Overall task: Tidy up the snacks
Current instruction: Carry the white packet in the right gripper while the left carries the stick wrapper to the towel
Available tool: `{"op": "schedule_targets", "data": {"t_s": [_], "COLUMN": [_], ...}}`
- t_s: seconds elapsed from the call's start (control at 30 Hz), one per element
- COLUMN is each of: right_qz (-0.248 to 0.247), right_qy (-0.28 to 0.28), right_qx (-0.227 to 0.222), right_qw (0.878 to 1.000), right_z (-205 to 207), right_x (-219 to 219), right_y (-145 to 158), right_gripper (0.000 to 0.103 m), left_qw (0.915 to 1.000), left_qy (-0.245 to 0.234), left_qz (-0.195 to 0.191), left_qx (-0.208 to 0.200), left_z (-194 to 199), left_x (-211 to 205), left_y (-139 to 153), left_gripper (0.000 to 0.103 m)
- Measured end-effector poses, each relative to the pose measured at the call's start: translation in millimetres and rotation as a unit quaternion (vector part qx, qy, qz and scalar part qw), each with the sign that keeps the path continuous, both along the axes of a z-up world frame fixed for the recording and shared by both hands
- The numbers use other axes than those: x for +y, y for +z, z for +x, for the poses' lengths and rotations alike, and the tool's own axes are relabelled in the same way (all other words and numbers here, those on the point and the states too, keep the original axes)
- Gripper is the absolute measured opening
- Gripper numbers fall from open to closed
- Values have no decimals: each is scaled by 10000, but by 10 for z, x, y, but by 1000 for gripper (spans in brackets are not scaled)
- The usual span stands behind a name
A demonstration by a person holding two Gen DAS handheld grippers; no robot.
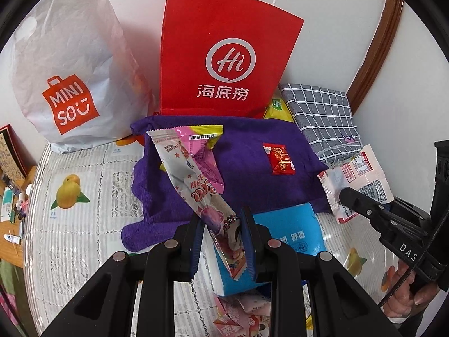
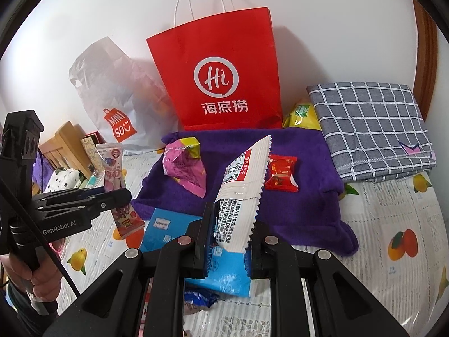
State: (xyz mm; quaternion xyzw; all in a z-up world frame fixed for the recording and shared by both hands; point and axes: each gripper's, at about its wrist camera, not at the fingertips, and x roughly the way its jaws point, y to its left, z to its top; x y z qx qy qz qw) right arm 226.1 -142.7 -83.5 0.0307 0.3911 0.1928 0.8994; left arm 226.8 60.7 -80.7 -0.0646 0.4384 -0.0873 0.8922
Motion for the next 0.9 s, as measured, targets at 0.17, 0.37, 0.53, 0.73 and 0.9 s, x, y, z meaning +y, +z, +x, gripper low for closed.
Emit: {"op": "schedule_targets", "data": {"t_s": [0.17,0.37,0.53,0.73,0.9], "right_qz": [17,-6,-28,-71,-85], "right_qy": [8,0,-72,-221,-267], "right_qx": [11,-6,-32,-15,61], "right_qw": [10000,10000,10000,9997,9996], "right_z": [109,231,340,524,678], "right_x": [11,-14,-83,-196,-241], "right_y": [-16,-9,-1,-23,-110], "right_gripper": [18,18,18,18,18], "left_qw": [10000,9999,9999,9996,9994], "left_qy": [-10,-29,5,161,222], "left_qz": [56,87,126,105,100], "left_qx": [23,55,109,186,247], "left_z": [85,188,279,399,531], "left_x": [-18,-41,0,138,210], "left_y": [-4,-26,-59,-113,-169], "left_gripper": [25,25,25,25,25]}}
